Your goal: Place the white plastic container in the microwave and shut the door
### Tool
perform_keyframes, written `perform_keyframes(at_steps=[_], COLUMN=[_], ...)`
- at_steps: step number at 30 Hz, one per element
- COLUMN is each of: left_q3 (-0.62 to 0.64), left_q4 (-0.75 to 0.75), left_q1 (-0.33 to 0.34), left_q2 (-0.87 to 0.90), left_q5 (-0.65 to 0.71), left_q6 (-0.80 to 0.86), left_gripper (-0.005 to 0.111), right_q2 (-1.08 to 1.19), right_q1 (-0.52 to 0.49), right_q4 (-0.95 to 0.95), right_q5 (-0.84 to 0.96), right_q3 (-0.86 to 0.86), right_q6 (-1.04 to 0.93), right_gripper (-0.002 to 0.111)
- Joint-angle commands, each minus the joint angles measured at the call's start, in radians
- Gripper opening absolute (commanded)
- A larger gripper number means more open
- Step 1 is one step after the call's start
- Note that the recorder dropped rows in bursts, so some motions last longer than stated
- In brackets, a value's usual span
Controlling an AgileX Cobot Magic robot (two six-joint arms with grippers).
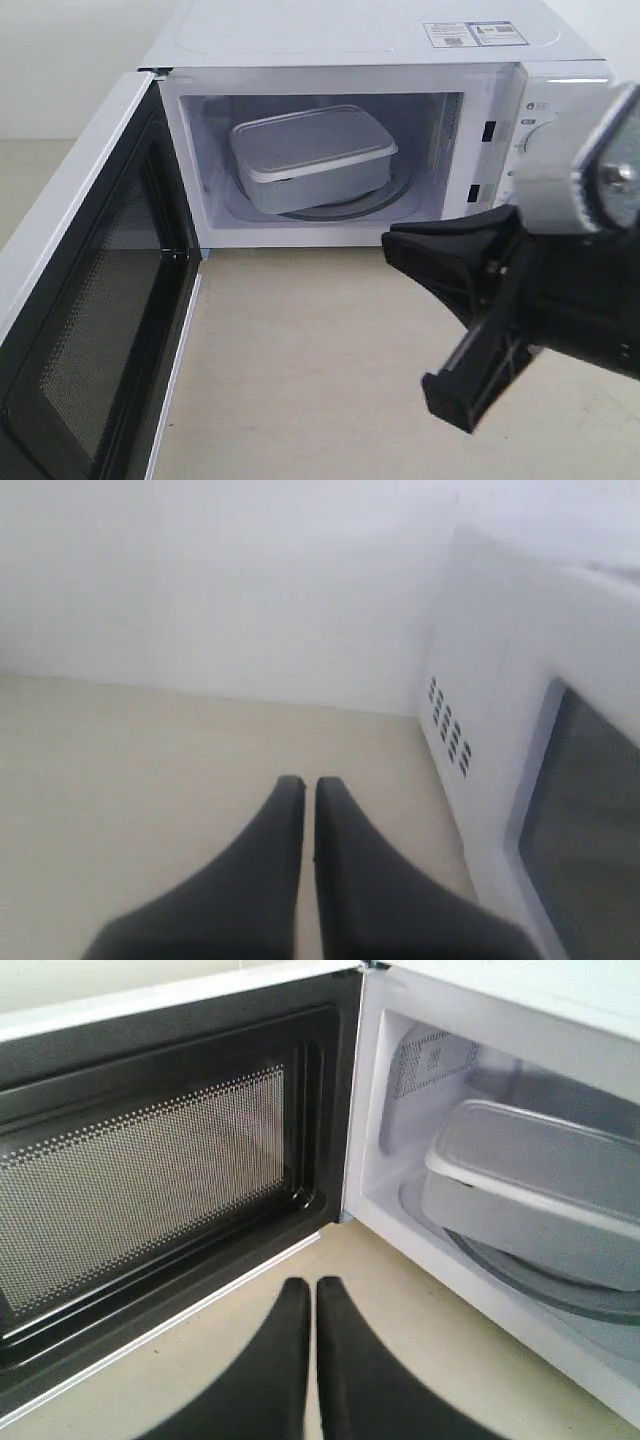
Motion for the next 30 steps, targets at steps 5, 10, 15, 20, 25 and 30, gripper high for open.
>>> perform_keyframes(at_steps=[5,10,15,20,25,30], left_q3=[0.004,0.004,0.004,0.004,0.004,0.004], left_q4=[0.003,0.003,0.003,0.003,0.003,0.061], left_q1=[0.002,0.002,0.002,0.002,0.002,0.002], left_q2=[-0.003,-0.003,-0.003,-0.003,-0.003,-0.003], left_q5=[-0.482,-0.555,-0.636,-0.652,-0.650,-0.619], left_q6=[-0.104,-0.151,-0.151,-0.151,-0.161,-0.294], left_gripper=[0.004,0.004,0.004,0.004,0.004,0.004], right_q2=[-0.231,-0.262,-0.262,-0.262,-0.262,-0.262], right_q1=[-0.030,-0.130,-0.227,-0.284,-0.284,-0.284], right_q4=[0.051,0.051,0.051,0.051,0.051,0.051], right_q5=[0.155,0.164,0.183,0.185,0.185,0.185], right_q3=[0.052,0.052,0.052,0.052,0.052,0.052], right_q6=[-0.012,0.013,0.058,0.091,0.094,0.096], right_gripper=[0.000,0.000,0.000,0.000,0.000,0.000])
